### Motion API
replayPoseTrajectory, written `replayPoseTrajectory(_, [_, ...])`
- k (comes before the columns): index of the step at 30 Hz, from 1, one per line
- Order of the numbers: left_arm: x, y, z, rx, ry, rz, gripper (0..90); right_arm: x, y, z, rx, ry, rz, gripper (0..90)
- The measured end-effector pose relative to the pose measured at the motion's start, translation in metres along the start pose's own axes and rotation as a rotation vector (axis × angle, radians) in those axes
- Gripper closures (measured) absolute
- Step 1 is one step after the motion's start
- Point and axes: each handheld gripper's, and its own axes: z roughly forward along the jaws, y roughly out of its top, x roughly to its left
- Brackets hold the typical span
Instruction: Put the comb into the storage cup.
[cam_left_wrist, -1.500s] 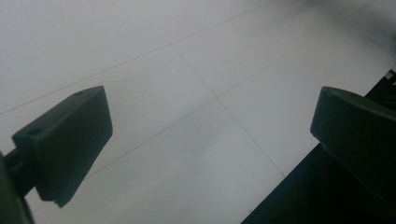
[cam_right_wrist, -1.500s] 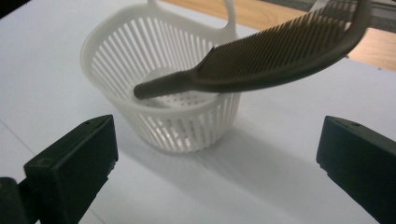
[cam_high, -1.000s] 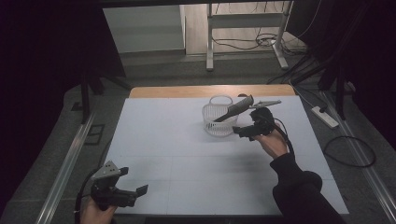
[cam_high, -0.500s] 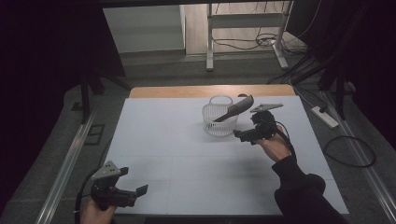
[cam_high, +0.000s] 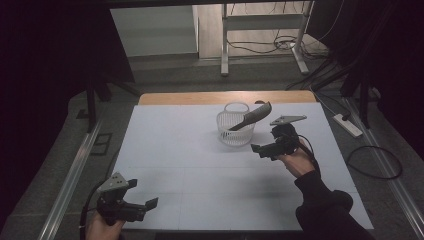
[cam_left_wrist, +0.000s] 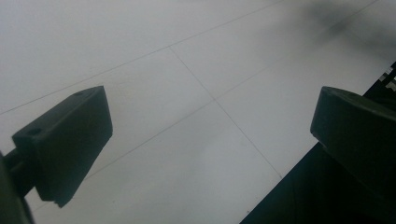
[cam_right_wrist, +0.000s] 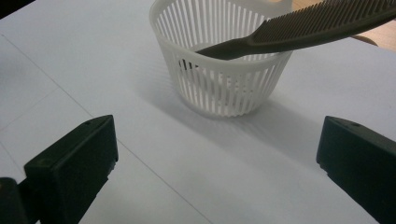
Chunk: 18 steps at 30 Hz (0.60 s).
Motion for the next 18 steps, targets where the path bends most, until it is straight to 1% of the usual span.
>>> replayPoseTrajectory(9, [0.000,0.000,0.000,-0.002,-0.001,0.000,0.0,0.008,-0.007,-0.004,-0.003,0.014,-0.022,0.0])
replayPoseTrajectory(15, [0.000,0.000,0.000,-0.003,-0.002,0.000,0.0,0.015,-0.011,-0.006,-0.022,0.020,-0.046,0.0])
replayPoseTrajectory(18, [0.000,0.000,0.000,-0.003,-0.002,0.000,0.0,0.018,-0.013,-0.007,-0.022,0.026,-0.059,0.0])
